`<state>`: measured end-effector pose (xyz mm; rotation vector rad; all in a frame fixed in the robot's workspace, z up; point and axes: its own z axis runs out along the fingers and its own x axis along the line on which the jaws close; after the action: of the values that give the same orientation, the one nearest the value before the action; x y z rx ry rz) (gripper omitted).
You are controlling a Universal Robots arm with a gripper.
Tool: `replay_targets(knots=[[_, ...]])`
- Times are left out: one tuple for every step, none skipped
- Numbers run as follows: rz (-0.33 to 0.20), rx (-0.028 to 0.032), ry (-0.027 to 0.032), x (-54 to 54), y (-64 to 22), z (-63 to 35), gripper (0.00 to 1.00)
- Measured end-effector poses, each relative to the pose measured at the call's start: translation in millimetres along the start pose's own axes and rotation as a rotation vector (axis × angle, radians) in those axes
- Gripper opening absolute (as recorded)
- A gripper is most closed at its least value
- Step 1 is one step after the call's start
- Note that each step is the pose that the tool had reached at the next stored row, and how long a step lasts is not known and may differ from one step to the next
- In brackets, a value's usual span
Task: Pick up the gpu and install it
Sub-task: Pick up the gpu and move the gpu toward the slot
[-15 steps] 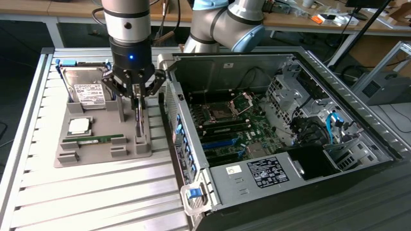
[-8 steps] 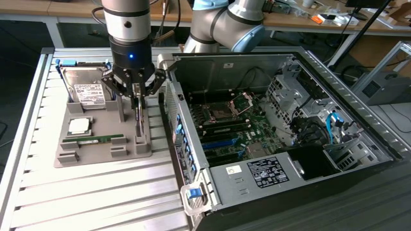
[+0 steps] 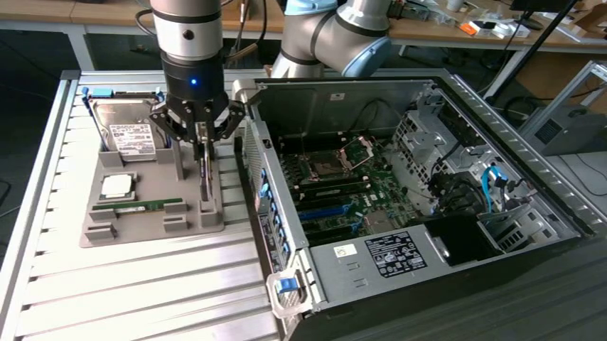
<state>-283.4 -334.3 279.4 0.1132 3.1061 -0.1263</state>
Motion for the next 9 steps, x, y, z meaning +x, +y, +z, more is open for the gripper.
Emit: replay_targets(knots=[[0.000, 0.0000, 0.0000, 0.0, 0.0, -0.2, 0.27], [0.000, 0.0000, 0.0000, 0.0, -0.1, -0.6, 0.27], [0.000, 0.0000, 0.0000, 0.0, -0.1, -1.0, 0.27], [0.000, 0.0001, 0.0000, 0.0, -0.1, -1.3, 0.27], [0.000, 0.0000, 0.0000, 0.0, -0.1, -1.5, 0.27], [0.000, 0.0000, -0.0001, -0.1, -0.1, -1.7, 0.27], [0.000, 0.0000, 0.0000, -0.1, -0.2, -1.9, 0.27], [0.000, 0.0001, 0.0001, -0.1, -0.2, -2.2, 0.27], [0.000, 0.0000, 0.0000, -0.1, -0.2, -2.3, 0.27]])
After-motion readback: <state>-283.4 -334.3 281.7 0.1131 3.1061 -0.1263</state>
